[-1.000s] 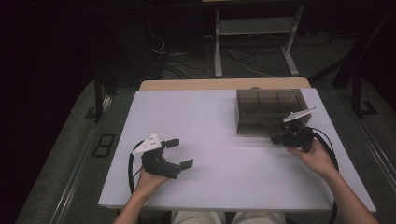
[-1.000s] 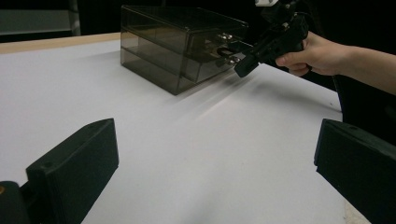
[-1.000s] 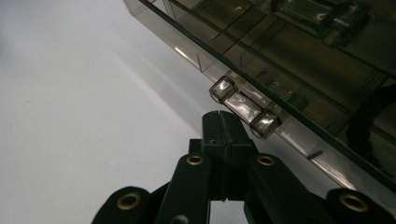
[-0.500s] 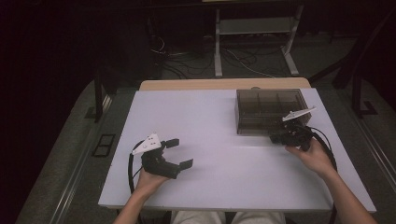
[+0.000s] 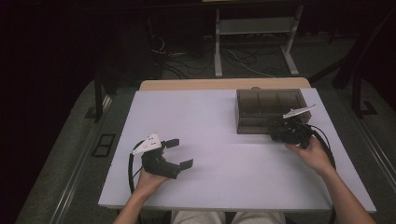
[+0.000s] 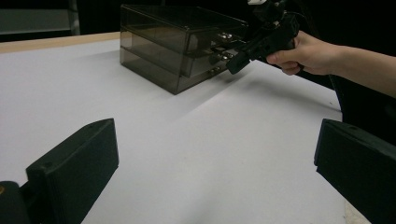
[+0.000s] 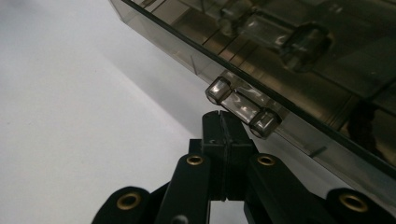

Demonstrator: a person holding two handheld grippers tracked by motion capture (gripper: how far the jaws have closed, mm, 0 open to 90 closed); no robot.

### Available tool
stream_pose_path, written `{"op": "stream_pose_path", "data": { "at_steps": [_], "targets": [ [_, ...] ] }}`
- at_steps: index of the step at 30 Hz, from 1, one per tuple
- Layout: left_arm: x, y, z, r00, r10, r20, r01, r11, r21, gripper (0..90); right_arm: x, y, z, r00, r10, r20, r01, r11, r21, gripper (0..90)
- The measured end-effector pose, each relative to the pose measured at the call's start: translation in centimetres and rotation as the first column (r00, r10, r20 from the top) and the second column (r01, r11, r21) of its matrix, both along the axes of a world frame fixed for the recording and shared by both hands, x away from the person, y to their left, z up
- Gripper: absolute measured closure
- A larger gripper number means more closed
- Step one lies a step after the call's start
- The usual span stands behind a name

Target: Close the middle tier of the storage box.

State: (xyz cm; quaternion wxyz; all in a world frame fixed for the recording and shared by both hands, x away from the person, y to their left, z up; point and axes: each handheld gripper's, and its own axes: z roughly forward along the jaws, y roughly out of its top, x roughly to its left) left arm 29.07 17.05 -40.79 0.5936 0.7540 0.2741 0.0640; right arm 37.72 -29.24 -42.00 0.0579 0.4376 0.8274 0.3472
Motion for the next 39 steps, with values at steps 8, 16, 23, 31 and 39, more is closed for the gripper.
{"op": "stream_pose_path", "data": {
  "at_steps": [8, 16, 23, 31, 39],
  "targets": [
    [0.0, 0.0, 0.0, 1.0000, 0.002, -0.001, -0.002, 1.0000, -0.003, 0.0, 0.5, -0.2, -0.2, 0.9996, -0.026, 0.011, 0.026, 1.000, 0.015, 88.6],
    [0.0, 0.1, 0.0, 1.0000, 0.002, 0.000, -0.002, 1.0000, -0.002, 0.0, 1.0, -0.4, -0.3, 0.9990, -0.043, 0.012, 0.043, 0.999, 0.025, 88.6],
    [0.0, 0.1, 0.0, 1.0000, 0.002, 0.001, -0.002, 1.0000, -0.001, 0.0, 1.3, 0.1, -0.1, 0.9988, -0.044, 0.020, 0.043, 0.999, 0.029, 88.7],
    [0.0, 0.1, 0.0, 1.0000, 0.002, 0.001, -0.002, 1.0000, -0.004, 0.0, 1.5, 0.7, -0.2, 0.9990, -0.043, 0.016, 0.042, 0.999, 0.027, 88.6],
    [-0.1, 0.1, 0.0, 1.0000, 0.002, 0.001, -0.002, 1.0000, -0.005, 0.0, 0.8, 1.1, -0.1, 0.9999, -0.001, 0.011, 0.001, 0.999, 0.046, 81.0]
  ]
}}
